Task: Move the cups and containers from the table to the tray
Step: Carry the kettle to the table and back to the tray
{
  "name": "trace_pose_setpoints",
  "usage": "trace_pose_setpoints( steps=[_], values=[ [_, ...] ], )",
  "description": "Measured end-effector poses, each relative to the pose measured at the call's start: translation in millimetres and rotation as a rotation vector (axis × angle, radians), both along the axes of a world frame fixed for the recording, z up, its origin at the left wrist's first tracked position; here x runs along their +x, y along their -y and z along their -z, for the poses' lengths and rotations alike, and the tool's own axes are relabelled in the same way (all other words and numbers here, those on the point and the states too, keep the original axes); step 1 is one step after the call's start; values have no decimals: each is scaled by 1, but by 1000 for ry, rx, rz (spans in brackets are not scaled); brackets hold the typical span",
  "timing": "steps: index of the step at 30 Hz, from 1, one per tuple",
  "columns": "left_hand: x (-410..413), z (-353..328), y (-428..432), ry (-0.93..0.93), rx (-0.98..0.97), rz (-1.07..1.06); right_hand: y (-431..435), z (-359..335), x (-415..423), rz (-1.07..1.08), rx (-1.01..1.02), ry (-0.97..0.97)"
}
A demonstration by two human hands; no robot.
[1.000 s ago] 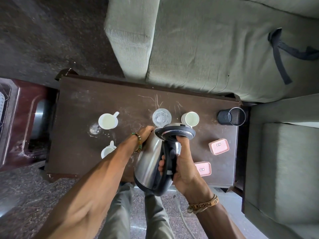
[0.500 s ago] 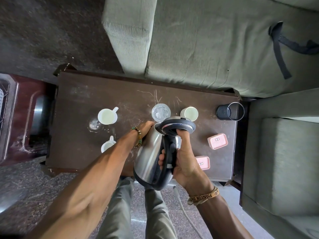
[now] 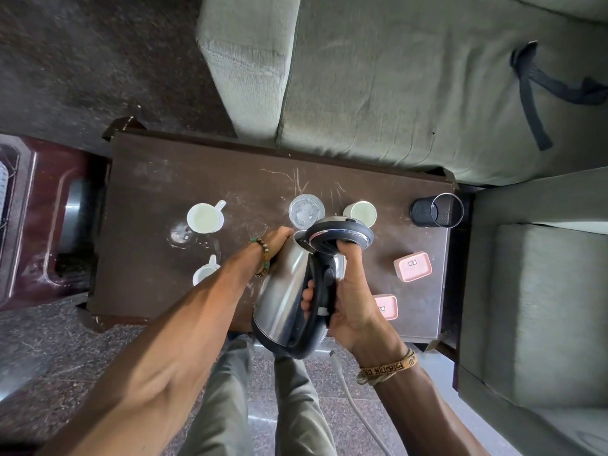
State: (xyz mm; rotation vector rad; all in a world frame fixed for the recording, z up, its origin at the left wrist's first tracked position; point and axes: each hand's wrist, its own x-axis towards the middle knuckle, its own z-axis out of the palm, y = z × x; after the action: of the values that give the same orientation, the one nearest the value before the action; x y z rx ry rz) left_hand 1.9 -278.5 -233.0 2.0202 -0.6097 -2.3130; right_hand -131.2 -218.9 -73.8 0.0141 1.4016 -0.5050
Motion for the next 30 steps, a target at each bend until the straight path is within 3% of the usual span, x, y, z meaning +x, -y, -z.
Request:
trace_pose_setpoints(
  steps=[19,30],
  values=[
    [-1,-8,-2,37,29,-3,-3,2,1,7,15,0],
    [-2,-18,0,71,-64,-55,-11,3,-1,-57,-46,-44]
  ],
)
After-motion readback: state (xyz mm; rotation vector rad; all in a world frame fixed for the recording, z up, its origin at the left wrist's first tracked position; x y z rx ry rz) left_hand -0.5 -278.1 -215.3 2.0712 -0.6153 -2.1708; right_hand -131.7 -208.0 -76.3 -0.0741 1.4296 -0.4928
